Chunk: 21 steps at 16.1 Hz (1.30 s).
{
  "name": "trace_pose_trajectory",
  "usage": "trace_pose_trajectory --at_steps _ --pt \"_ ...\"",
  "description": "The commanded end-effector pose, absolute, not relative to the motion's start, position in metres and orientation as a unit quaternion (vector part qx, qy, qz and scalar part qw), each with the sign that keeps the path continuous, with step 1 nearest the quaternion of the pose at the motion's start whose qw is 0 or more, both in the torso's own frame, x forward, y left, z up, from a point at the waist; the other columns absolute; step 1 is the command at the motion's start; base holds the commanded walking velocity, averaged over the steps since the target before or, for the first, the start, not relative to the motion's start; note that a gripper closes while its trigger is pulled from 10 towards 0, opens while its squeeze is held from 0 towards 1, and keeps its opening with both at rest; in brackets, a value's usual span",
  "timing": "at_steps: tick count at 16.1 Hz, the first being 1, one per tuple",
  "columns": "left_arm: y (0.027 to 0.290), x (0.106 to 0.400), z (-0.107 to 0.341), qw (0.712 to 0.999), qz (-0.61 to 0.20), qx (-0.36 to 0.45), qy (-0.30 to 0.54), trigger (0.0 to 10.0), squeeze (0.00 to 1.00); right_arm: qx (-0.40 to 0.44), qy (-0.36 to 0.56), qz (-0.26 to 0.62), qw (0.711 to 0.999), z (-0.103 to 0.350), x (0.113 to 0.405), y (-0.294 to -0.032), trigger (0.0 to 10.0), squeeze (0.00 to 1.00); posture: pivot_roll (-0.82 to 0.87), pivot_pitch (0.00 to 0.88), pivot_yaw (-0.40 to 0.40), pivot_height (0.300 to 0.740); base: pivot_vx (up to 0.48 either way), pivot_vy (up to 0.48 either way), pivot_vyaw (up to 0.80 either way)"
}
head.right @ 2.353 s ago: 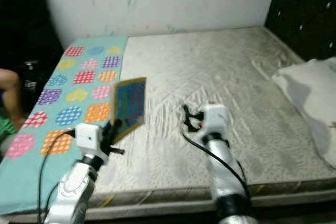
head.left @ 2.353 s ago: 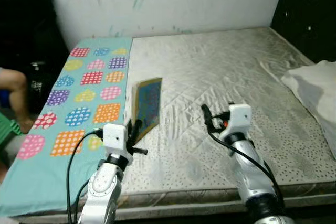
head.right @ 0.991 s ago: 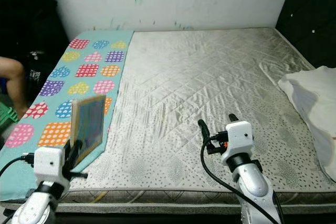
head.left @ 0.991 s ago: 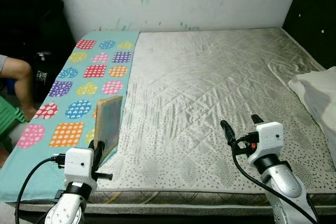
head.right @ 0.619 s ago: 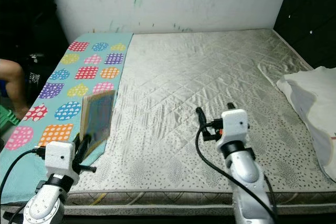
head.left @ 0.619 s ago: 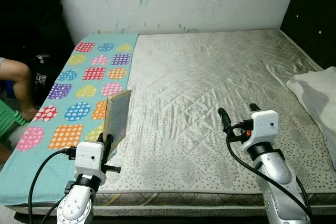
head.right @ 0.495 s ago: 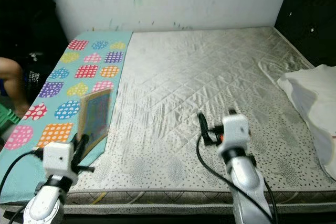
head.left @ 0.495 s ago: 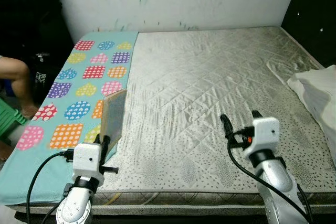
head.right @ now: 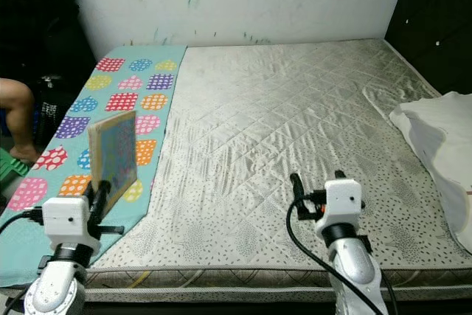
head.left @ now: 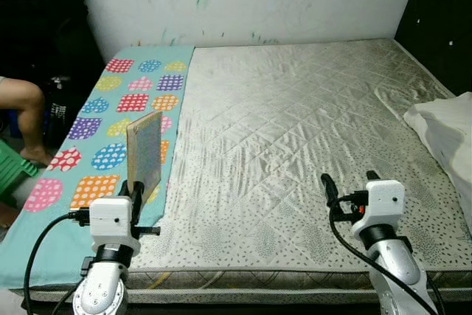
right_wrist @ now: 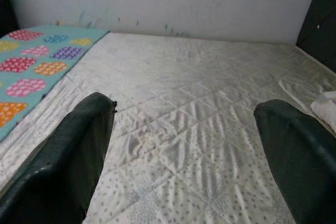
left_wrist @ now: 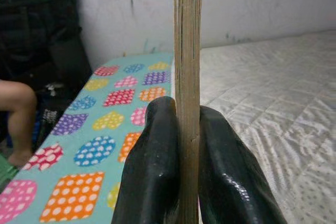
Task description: Clean up the room
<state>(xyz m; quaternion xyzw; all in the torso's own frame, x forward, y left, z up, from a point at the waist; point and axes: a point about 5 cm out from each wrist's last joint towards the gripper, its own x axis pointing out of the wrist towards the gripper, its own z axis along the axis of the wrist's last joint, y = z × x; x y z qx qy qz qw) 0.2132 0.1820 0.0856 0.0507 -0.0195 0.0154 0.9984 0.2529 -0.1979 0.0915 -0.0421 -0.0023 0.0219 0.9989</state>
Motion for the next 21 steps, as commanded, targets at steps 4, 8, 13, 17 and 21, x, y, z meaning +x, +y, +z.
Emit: trace_pose_trajectory --at_steps 4,8,13,17,21 --pt "0.177 0.219 0.089 0.998 0.009 0.057 -0.024 10.0 0.00 -0.029 -0.017 0.018 0.999 0.097 0.261 -0.187 10.0 0.00 -0.12 0.000 0.091 0.740 0.000 0.000 0.00" --pt "0.174 0.221 0.090 0.998 0.005 0.052 -0.025 10.0 0.00 -0.035 -0.024 0.020 0.999 0.099 0.266 -0.186 10.0 0.00 -0.11 0.000 0.089 0.740 0.000 0.000 0.00" --pt "0.171 0.224 0.089 0.999 0.007 0.037 -0.023 10.0 0.00 -0.029 -0.026 0.018 0.999 0.100 0.270 -0.186 10.0 0.00 -0.11 0.000 0.088 0.740 0.000 -0.321 0.00" --pt "0.170 0.224 0.089 0.999 0.005 0.034 -0.023 10.0 0.00 -0.029 -0.027 0.020 0.999 0.099 0.271 -0.185 10.0 0.00 -0.11 0.000 0.087 0.740 0.000 -0.368 0.00" --pt "0.169 0.224 0.089 0.999 0.003 0.034 -0.021 10.0 0.00 -0.030 -0.027 0.021 0.999 0.099 0.272 -0.185 10.0 0.00 -0.11 0.000 0.086 0.740 0.000 -0.391 0.00"
